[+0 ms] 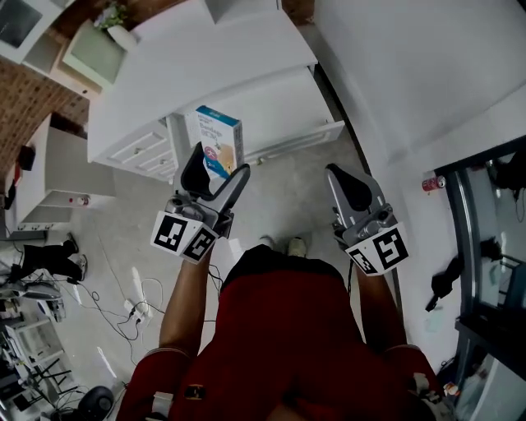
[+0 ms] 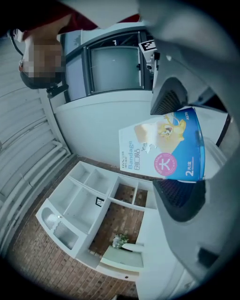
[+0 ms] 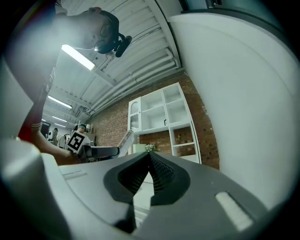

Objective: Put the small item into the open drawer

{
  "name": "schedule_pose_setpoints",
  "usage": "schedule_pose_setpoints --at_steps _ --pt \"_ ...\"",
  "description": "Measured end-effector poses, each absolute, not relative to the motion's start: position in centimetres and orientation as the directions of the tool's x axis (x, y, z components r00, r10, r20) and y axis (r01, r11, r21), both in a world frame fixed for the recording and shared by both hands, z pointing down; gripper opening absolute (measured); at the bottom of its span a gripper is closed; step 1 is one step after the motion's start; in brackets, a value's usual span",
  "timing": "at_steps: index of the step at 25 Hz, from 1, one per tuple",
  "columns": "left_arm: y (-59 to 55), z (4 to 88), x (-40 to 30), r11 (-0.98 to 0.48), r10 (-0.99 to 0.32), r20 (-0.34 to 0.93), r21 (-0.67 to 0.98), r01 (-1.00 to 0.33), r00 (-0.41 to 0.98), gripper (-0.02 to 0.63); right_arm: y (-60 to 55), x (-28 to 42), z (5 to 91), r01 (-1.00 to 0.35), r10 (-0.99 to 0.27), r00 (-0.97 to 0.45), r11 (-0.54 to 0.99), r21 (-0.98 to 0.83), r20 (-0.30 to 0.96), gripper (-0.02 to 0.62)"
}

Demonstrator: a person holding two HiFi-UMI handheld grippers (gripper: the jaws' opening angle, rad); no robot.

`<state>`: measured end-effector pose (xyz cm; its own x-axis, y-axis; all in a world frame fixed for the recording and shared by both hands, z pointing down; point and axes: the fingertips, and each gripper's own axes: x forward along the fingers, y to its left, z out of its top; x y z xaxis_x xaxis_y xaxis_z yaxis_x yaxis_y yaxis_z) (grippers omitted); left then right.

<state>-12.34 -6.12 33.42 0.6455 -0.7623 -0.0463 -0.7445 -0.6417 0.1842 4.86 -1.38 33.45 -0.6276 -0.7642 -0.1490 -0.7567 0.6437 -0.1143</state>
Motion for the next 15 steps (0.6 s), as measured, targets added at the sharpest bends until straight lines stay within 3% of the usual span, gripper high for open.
schedule_pose_setpoints --at_steps 15 --pt "-22.5 45.1 -9.4 -0.671 -0.671 0.247 0.198 -0.715 0.699 0.428 -15.9 7.1 34.8 -0.813 -0.816 -0.573 0.578 -0.076 -0.074 0.011"
